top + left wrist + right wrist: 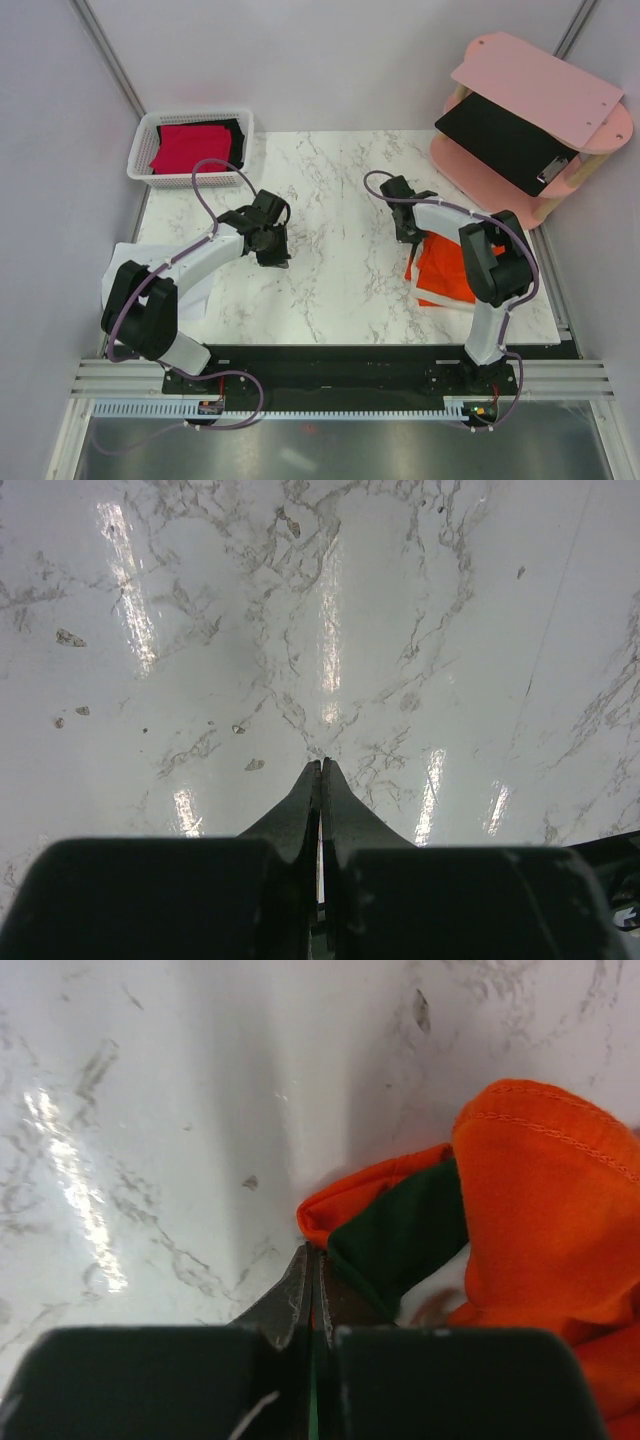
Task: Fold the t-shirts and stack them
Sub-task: Put the neatly folded tshirt into the corner of the board with the right arm
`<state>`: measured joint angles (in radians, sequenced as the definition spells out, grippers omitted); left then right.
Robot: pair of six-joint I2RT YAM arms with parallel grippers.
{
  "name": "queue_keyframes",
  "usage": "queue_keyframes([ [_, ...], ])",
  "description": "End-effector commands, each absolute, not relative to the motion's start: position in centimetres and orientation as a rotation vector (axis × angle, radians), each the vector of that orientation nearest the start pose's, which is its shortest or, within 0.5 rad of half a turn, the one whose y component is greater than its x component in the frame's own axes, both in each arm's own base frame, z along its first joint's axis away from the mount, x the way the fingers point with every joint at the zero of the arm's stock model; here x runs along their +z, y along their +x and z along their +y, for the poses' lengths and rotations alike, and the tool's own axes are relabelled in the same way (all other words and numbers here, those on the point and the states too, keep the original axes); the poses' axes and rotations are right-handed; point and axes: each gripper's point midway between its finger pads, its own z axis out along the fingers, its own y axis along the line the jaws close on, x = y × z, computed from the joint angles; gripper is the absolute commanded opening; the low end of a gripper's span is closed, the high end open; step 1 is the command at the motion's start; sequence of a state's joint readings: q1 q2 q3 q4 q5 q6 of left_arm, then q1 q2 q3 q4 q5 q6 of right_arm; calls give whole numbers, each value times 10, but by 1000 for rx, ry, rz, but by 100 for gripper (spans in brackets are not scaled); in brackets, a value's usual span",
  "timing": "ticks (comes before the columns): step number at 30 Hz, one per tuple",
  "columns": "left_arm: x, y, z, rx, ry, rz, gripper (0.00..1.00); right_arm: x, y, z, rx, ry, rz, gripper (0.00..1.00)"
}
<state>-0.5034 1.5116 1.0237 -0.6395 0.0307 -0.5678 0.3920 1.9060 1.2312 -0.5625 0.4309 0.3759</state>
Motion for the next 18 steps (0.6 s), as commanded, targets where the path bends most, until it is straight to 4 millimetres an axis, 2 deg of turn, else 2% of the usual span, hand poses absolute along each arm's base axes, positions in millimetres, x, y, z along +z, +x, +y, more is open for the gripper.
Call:
queue_keyframes([
  [1, 77, 276, -180, -350, -53, 2727, 2, -5, 306, 52, -597, 6, 2861, 0],
  [4, 75, 275, -181, -356, -54, 2732, 2, -7, 292, 54, -548, -5, 2901, 0],
  [9, 74, 276, -182, -364, -54, 2734, 2, -9, 272, 48, -566, 16, 2943, 0],
  [18, 73, 273, -182, -374, -56, 2735, 2, 2, 244, 25, -718, 91, 2955, 0],
])
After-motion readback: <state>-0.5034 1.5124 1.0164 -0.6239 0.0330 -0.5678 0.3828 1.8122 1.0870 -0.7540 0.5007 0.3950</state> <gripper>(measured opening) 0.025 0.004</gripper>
